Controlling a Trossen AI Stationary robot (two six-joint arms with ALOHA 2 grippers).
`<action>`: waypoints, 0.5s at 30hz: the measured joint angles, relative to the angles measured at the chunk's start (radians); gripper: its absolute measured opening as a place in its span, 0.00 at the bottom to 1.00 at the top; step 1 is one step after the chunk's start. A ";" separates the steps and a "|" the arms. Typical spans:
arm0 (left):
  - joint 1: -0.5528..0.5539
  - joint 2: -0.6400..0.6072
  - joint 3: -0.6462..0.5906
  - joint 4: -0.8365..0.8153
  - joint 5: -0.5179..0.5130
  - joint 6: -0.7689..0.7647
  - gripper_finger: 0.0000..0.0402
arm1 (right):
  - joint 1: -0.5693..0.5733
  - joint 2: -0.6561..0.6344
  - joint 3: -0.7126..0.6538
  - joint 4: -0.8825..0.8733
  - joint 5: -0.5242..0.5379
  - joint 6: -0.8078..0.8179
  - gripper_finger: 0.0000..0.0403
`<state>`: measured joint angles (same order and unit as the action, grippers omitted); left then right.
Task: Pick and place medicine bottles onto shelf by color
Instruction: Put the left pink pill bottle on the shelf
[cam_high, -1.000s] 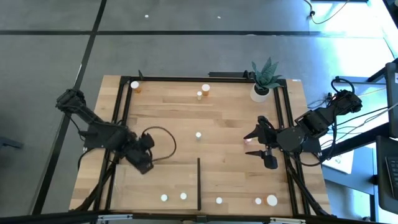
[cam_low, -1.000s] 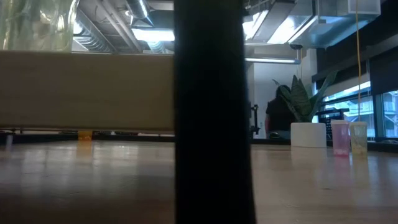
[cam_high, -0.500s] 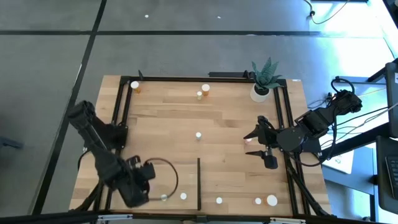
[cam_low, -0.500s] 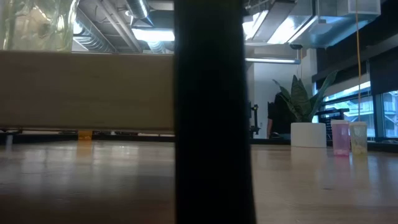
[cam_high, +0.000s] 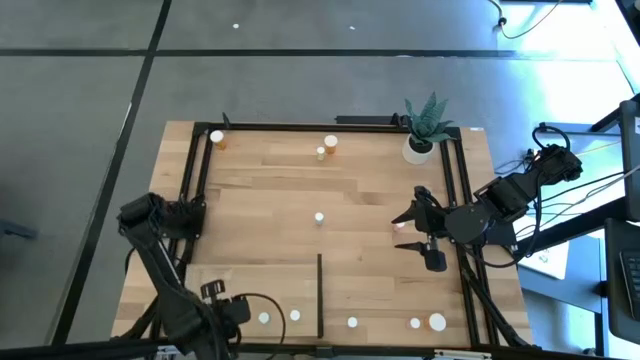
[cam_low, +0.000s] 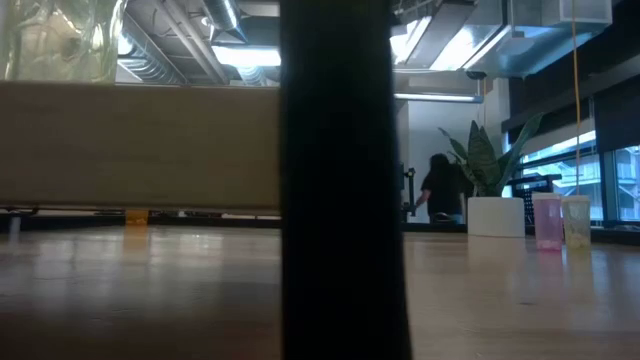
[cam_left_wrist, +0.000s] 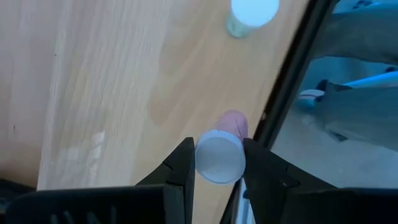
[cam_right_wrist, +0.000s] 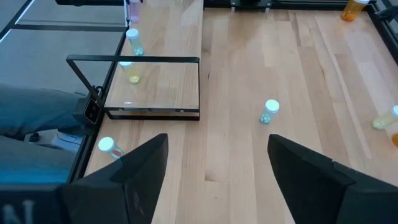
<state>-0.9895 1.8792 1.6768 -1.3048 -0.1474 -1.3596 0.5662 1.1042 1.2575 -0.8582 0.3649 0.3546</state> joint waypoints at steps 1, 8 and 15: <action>-0.002 0.008 0.000 0.001 0.000 0.000 0.23 | 0.000 0.000 0.000 0.000 0.000 0.000 0.69; -0.006 0.041 0.000 -0.012 -0.010 0.014 0.23 | 0.000 0.000 0.000 0.000 0.000 0.003 0.69; -0.007 0.068 -0.001 -0.038 -0.019 0.034 0.23 | 0.000 0.000 0.000 0.000 0.000 0.000 0.69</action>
<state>-0.9966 1.9469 1.6759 -1.3430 -0.1661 -1.3254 0.5663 1.1042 1.2575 -0.8581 0.3654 0.3546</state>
